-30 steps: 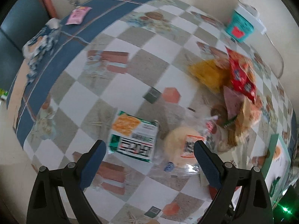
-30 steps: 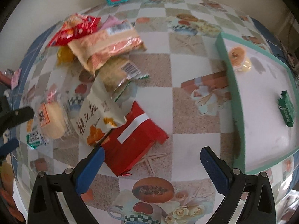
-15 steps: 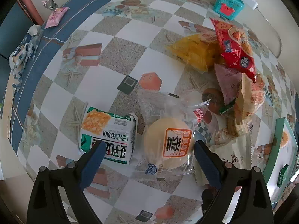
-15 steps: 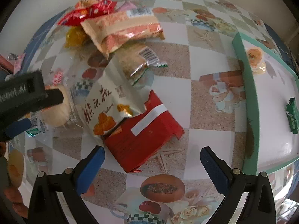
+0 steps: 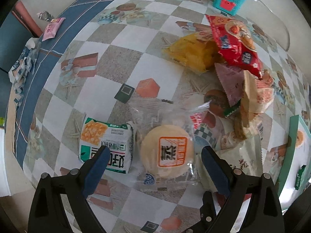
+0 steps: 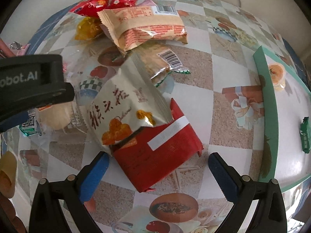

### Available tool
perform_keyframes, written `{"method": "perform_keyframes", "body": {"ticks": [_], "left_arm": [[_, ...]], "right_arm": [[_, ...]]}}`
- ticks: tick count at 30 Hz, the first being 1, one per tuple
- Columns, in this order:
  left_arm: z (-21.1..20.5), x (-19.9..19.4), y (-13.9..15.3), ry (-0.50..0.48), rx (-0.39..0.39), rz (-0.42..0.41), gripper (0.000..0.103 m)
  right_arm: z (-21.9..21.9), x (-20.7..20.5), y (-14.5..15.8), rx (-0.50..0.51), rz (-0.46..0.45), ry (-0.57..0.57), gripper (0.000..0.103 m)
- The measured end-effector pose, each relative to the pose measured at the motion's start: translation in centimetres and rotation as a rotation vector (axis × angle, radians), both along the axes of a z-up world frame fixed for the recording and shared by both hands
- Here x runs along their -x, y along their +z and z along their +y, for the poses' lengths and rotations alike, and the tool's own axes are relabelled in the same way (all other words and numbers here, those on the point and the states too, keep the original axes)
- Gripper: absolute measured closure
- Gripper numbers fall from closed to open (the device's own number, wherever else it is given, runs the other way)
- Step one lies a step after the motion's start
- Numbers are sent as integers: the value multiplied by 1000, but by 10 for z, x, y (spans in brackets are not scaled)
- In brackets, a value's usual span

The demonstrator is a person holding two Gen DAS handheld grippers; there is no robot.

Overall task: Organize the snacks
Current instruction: 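Grasp the wrapped round bun with left tool while right tool grasps red packet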

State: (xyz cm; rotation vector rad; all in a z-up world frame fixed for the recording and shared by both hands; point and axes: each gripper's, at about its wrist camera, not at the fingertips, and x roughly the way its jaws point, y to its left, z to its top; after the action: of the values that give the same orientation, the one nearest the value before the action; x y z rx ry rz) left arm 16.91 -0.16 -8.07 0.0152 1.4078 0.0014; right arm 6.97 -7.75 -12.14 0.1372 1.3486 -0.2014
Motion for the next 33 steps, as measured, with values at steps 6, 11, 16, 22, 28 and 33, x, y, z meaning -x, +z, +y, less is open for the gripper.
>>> {"method": "perform_keyframes", "body": {"ticks": [6,11,16,22,28,33], "left_arm": [[-26,2,5,-43,37,6,8],[-45,2,0,-47,35,10,9],[-50,2,-7,-38,23,6,24],[-54,3,-11,-28,17,18,26],[-51,2,-12,-24,8,14,41],[-44,1,-10,-4,28,22,42]], "right_arm": [[-35,3,-3,-2,5,-47,0],[-53,5,-3,-1,6,-87,0],[-57,9,-3,9,-6,-72,1],[-44,2,-1,13,-26,-64,1],[-46,3,7,13,-48,-84,5],[-63,6,11,20,-61,-150,11]]}}
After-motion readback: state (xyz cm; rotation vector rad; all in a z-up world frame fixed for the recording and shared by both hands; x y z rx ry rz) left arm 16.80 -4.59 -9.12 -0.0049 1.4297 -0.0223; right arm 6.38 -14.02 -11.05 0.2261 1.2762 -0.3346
